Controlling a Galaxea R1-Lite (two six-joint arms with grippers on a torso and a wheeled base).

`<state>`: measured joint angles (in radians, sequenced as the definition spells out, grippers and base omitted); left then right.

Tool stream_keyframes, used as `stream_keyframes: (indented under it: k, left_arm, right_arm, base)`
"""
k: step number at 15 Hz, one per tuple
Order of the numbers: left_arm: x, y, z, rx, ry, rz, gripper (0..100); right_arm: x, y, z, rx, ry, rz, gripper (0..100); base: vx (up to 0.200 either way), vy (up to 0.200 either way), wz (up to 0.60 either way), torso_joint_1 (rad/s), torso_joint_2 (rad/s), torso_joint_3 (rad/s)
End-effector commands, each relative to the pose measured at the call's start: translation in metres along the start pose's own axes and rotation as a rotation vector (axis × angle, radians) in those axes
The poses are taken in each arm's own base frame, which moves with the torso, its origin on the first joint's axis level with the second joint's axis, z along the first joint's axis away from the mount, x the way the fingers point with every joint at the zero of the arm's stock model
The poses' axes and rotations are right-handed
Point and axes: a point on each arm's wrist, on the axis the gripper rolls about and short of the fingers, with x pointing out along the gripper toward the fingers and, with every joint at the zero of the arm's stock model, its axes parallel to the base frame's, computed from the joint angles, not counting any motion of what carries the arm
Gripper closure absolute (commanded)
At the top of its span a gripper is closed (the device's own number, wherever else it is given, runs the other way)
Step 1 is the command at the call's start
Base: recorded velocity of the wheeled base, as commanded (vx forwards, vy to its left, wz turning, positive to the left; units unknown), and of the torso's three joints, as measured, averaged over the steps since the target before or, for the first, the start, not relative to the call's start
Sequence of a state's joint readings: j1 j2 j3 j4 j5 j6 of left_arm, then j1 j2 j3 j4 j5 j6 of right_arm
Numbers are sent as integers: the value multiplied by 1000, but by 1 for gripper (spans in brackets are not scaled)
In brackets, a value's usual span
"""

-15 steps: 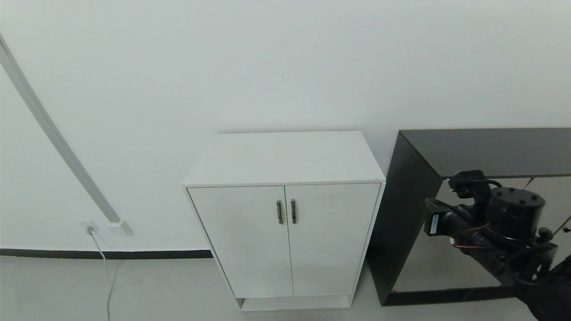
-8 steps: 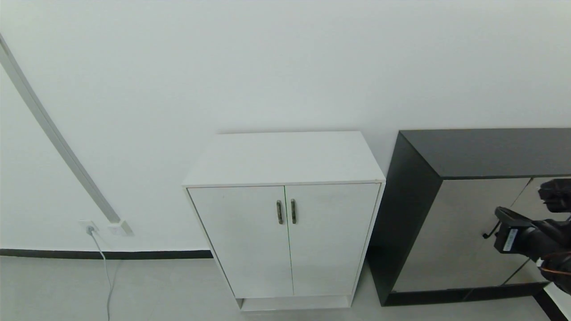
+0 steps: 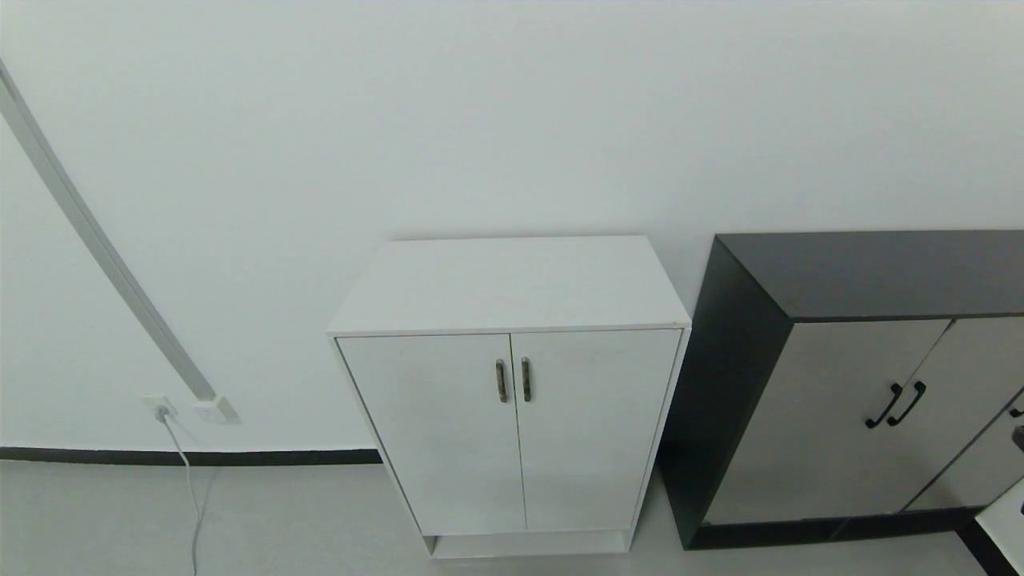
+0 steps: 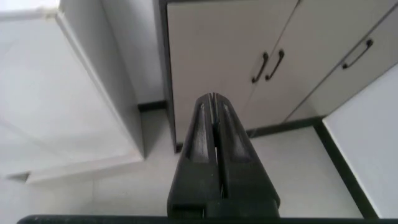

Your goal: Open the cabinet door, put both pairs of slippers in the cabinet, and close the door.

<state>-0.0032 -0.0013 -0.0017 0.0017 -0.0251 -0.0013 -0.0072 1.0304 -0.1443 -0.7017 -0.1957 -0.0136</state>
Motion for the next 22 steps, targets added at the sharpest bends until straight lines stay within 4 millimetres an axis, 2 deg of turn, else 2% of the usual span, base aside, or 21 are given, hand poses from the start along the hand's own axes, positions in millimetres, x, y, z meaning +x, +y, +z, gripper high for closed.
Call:
stream_keyframes:
  k: [1, 6, 10, 15, 22]
  left_arm:
    - [0, 0, 0, 0, 3, 1, 100]
    - [0, 0, 0, -3, 1, 1, 100]
    - [0, 0, 0, -3, 1, 1, 100]
    - [0, 0, 0, -2, 1, 1, 100]
    - [0, 0, 0, -3, 1, 1, 100]
  right_arm:
    - [-43, -9, 4, 18, -89, 22, 100]
    - [-84, -14, -25, 10, -22, 82, 100]
    - [-107, -16, -50, 6, 12, 168, 100]
    - [-112, -15, -81, -3, 28, 242, 100]
    - [-111, -15, -89, 3, -8, 249, 100]
  base:
    - [0, 0, 0, 0, 0, 0]
    - [0, 0, 0, 0, 0, 0]
    - [0, 0, 0, 0, 0, 0]
    - [0, 0, 0, 0, 0, 0]
    - [0, 0, 0, 0, 0, 0]
